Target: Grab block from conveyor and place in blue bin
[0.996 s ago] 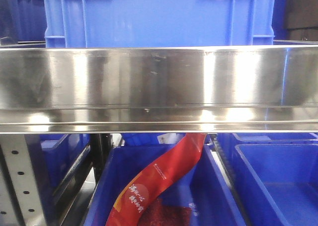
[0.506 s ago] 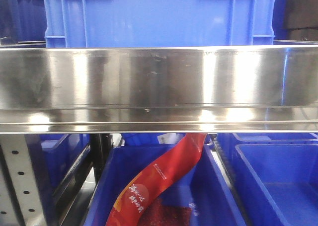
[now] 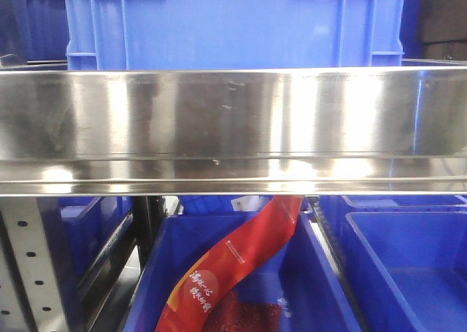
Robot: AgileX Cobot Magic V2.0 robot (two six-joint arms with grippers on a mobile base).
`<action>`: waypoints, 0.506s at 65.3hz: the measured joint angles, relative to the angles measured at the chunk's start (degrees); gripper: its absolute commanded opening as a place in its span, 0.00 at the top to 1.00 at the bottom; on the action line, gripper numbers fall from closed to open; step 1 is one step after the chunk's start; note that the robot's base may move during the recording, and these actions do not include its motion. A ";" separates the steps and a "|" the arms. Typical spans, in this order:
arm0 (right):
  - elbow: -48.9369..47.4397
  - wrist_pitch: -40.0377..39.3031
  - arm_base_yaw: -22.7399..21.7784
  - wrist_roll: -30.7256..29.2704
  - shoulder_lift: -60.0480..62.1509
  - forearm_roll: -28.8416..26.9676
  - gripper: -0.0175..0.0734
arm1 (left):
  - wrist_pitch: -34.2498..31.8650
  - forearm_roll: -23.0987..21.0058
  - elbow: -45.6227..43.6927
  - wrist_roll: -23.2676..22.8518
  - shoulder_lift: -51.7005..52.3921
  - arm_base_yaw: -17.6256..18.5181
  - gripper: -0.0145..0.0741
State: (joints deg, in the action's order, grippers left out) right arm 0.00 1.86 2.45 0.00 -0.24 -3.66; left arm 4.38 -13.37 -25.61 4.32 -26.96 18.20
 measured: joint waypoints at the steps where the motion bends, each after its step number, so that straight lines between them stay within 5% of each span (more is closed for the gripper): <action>1: 0.00 0.00 0.00 0.00 0.00 0.00 0.99 | 0.00 0.00 0.00 0.00 0.00 0.00 0.96; 16: 0.00 0.00 0.00 0.00 0.04 -0.13 0.99 | -4.38 3.46 6.27 -0.34 4.49 -4.87 0.96; 24: 0.00 0.00 0.00 0.00 0.04 -0.13 0.99 | -9.77 11.02 13.64 -5.09 9.22 -9.60 0.96; 33: 0.00 0.00 0.00 0.00 0.04 -0.13 0.99 | -8.05 15.36 18.58 -7.30 15.68 -13.47 0.96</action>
State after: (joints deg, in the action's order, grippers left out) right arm 0.00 1.86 2.45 0.00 -0.19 -3.79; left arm -3.68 1.98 -7.03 -2.98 -11.28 4.74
